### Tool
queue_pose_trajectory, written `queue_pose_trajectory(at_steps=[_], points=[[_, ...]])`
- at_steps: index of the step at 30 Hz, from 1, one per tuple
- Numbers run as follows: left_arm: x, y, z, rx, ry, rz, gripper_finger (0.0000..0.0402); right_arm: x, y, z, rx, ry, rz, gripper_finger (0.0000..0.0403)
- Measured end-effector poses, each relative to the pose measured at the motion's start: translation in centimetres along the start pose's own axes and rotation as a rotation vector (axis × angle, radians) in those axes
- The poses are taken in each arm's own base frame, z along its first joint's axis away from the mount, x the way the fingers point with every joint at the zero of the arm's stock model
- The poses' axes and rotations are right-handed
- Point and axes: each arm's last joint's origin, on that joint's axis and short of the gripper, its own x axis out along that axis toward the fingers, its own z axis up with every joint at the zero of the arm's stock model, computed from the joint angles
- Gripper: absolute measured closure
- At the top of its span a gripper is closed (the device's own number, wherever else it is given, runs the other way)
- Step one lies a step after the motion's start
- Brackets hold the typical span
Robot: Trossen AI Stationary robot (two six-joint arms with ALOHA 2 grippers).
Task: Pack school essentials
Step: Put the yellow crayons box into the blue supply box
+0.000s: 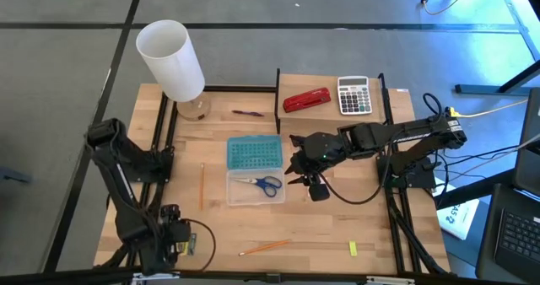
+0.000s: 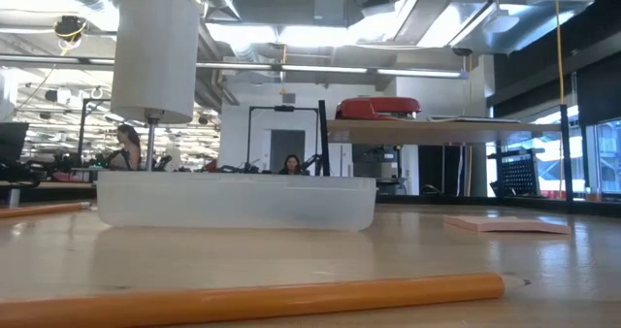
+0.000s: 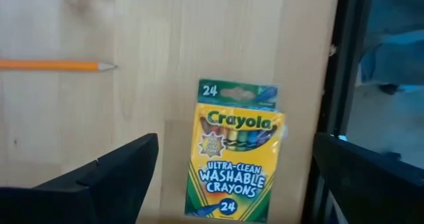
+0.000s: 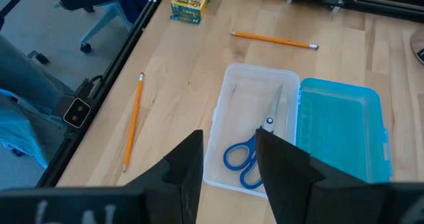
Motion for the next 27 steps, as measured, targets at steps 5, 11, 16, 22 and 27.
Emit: queue_pose_trajectory(at_steps=[5, 11, 16, 22, 27], points=[[1.3, -0.9, -0.5, 0.017, 0.005, 0.008, 0.0004, 0.0, 0.0, 0.0, -0.001, 0.000, 0.000, 0.0264], [2.4, -1.4, -0.9, 0.033, 0.032, 0.029, 0.0003, 0.0, 0.0, 0.0, -0.001, 0.000, 0.000, 0.0264], [3.3, -1.7, -1.4, 0.052, 0.042, 0.062, 0.0003, 0.0, 0.0, 0.0, -0.001, 0.000, 0.000, 0.0264], [4.7, -1.8, -1.8, 0.074, 0.058, 0.107, 0.0003, 0.0, 0.0, 0.0, -0.001, 0.000, 0.000, 0.0264], [5.5, -1.5, -2.1, 0.069, 0.071, 0.092, 0.0003, 0.0, 0.0, 0.0, -0.001, 0.000, 0.000, 0.0264]])
